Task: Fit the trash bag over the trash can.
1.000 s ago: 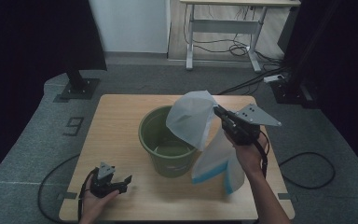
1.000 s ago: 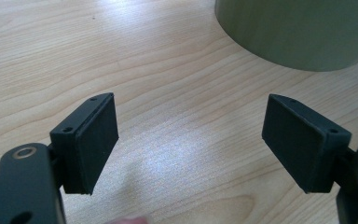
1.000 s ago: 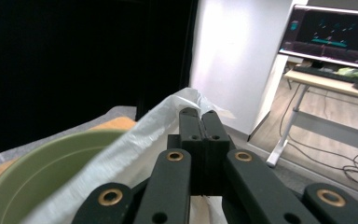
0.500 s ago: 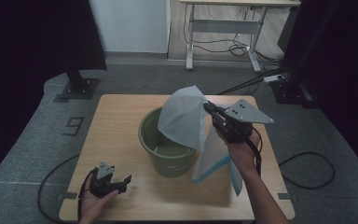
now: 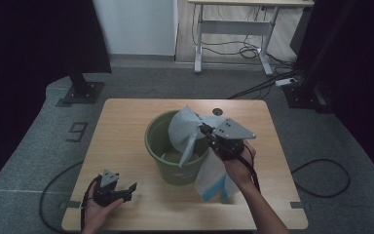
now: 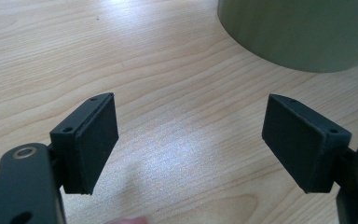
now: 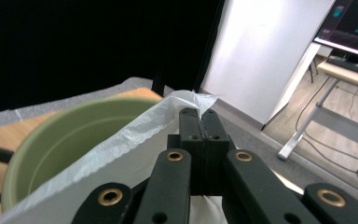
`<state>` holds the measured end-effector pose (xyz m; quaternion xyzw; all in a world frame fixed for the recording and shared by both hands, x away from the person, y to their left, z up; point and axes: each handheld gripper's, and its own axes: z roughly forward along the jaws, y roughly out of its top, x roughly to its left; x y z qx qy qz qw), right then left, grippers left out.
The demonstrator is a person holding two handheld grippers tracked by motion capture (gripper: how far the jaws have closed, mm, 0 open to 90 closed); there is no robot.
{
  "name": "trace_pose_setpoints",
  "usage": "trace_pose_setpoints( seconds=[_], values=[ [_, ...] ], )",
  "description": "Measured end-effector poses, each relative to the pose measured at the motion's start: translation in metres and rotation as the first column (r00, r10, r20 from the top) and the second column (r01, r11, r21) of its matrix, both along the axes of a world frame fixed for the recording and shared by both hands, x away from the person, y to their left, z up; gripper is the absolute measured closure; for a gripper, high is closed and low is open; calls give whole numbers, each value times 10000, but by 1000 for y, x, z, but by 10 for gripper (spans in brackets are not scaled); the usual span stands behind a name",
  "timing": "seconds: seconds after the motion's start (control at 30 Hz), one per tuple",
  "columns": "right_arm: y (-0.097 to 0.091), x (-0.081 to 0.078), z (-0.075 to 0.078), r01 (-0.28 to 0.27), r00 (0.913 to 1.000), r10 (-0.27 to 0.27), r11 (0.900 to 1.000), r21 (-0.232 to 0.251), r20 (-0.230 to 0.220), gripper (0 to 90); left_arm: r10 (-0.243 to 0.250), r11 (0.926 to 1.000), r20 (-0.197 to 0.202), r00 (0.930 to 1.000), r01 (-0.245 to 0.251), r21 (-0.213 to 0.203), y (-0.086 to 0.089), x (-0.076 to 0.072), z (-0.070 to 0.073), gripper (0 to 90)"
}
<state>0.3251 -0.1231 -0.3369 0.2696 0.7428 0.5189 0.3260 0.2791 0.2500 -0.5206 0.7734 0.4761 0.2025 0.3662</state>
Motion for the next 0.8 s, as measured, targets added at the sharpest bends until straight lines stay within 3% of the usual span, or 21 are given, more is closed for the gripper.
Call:
trace_pose_setpoints(
  seconds=[0.13,0.27,0.4,0.73,0.8],
  values=[
    [1,-1,-8,-169,9996,170,9998,57,-246,887,2,10000,2,10000,-2,-4,0,0,0,181],
    [2,-6,-18,-577,9948,609,9975,400,-821,886,-6,10000,-20,10000,6,-9,0,0,0,181],
    [4,-10,-26,-883,9897,906,9958,255,-1111,886,-45,10000,-65,10000,45,37,-1,0,-1,182],
    [5,-4,-44,-828,9817,896,9955,468,-1679,883,-25,10000,-53,10000,25,52,0,0,-1,181],
    [6,-4,-45,-958,9788,1037,9940,525,-1768,836,-34,10000,-65,10000,34,44,0,0,-1,182]
  ],
)
